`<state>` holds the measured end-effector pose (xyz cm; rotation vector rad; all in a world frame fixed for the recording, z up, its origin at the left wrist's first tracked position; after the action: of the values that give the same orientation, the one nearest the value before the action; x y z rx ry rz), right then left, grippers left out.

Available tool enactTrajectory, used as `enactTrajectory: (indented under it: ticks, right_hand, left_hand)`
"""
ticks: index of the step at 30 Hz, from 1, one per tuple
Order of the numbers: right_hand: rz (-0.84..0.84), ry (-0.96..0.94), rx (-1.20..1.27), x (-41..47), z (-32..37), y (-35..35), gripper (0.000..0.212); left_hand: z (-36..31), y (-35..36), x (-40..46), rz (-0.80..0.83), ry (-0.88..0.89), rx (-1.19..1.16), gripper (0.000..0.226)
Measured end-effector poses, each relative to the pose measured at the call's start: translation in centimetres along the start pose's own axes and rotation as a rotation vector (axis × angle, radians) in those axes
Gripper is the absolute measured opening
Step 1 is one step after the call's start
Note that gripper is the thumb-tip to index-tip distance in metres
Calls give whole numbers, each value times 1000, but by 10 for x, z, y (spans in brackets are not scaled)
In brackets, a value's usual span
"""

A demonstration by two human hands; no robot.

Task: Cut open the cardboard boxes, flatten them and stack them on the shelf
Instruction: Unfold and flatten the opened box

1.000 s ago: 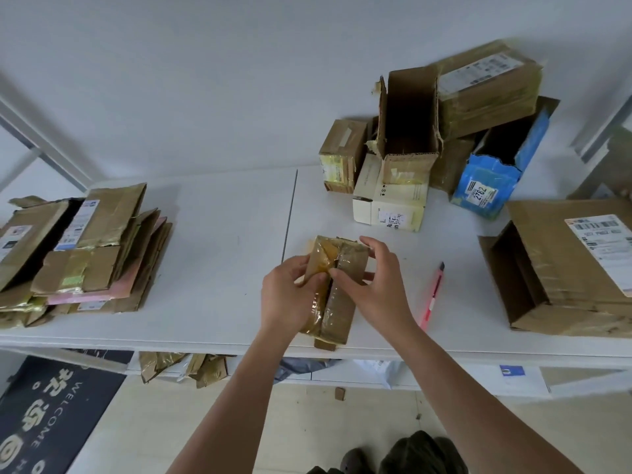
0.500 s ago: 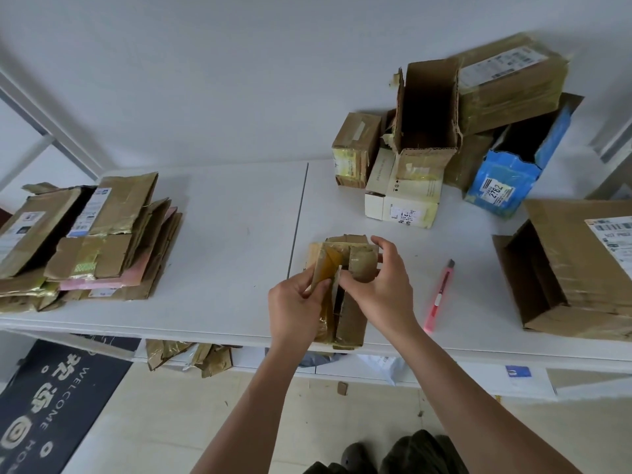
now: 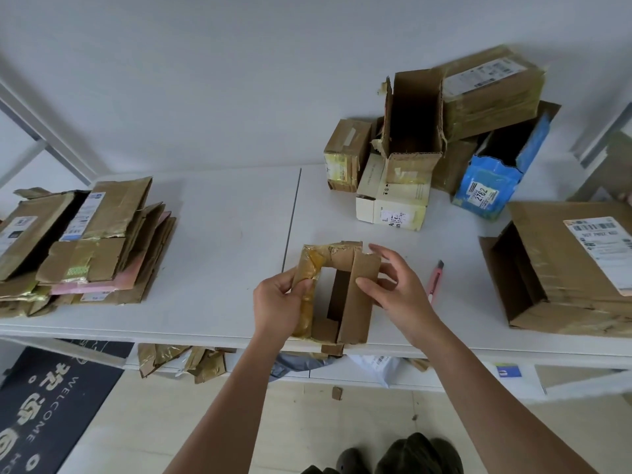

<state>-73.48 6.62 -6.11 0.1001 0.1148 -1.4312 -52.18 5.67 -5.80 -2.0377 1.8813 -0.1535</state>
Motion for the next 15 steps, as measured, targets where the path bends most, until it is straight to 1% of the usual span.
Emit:
enactTrajectory:
  ticks: [1,3,5,6,7,9,11,13,14,15]
  right_hand:
    - [-28,-14,-58,-1,1,-4,64]
    - [-64,-106,-271,-2,11,-8,79]
    - [-6,-255,-512,1,25,-3,87]
    - [56,-294,-580,4,30,1,88]
    - [115,-289,-604,7,31,3,86]
    - [181,-205,-590,14,25,2,78]
    - [178,-124,-598,18,15,-3,67]
    - [143,-80,-571,16,5,-9,61]
    - [124,-76,-550,15,2,-12,59]
    - [108,-78,-538,14,0,-13,58]
  left_hand:
    - [0,2,0,7,-4,6,25]
    - [1,4,1,23,-3,11,26]
    - [1,5,2,37,8,36,27]
    - [-1,5,3,41,17,74,27]
    - [-3,7,4,47,26,122,26]
    - [-5,12,6,88,22,208,27]
    - [-3,21,9,167,-14,272,41]
    - [-1,28,10,232,-28,364,63]
    - [-2,30,12,244,-12,426,70]
    - [-4,32,13,239,17,494,71]
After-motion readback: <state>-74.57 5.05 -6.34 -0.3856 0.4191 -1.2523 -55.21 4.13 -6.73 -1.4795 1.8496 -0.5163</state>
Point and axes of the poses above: each hand's wrist, its own x-axis towards the middle knuckle, its own y-axis out of the palm, z = x × y, the point moved 6 cm from there along x, towards the middle knuckle, and after that the axes turned 7 degrees about z, right-handed, at the moved point
